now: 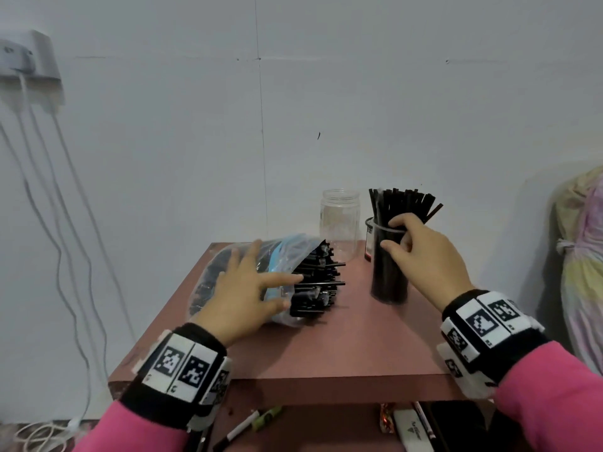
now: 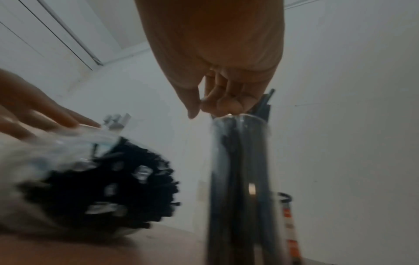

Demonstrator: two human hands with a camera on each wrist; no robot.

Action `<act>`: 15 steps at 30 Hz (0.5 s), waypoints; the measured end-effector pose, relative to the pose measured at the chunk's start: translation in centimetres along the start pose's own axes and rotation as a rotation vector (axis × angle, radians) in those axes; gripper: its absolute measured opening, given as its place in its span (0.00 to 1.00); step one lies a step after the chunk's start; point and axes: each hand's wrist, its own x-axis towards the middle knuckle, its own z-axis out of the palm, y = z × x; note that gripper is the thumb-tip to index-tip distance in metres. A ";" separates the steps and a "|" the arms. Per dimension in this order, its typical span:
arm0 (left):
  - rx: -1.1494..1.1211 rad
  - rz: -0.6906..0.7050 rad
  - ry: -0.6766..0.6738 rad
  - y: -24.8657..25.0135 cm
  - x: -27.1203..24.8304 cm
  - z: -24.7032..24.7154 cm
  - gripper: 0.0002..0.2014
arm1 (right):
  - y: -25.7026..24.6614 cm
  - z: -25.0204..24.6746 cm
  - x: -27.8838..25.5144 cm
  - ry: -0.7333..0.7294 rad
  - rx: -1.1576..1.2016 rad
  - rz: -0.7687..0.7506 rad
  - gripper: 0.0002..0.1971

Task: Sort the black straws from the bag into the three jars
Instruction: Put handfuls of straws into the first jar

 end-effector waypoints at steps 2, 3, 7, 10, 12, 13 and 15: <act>0.090 -0.044 -0.098 0.2 0.2 0.7 0.22 | -1.4 1.7 -1.6 -0.009 0.194 0.014 0.04; 0.124 -0.067 -0.130 0.2 0.4 0.9 0.23 | -1.9 2.8 -2.5 -0.057 0.280 0.033 0.03; 0.164 -0.158 -0.185 -0.5 1.3 1.6 0.34 | -3.2 7.5 -4.7 -0.202 0.572 0.258 0.11; 0.202 -0.111 -0.135 -1.0 1.5 2.0 0.40 | -3.5 10.2 -4.8 -0.170 0.685 0.322 0.26; 0.144 -0.074 -0.082 -0.8 1.5 2.4 0.43 | -3.7 11.4 -4.9 -0.172 0.680 0.252 0.24; 0.106 -0.052 -0.064 -0.7 1.4 2.7 0.44 | -4.1 11.7 -5.0 -0.192 0.685 0.235 0.24; 0.048 -0.019 -0.039 -0.6 1.4 3.4 0.48 | -4.3 12.3 -5.5 -0.214 0.697 0.218 0.23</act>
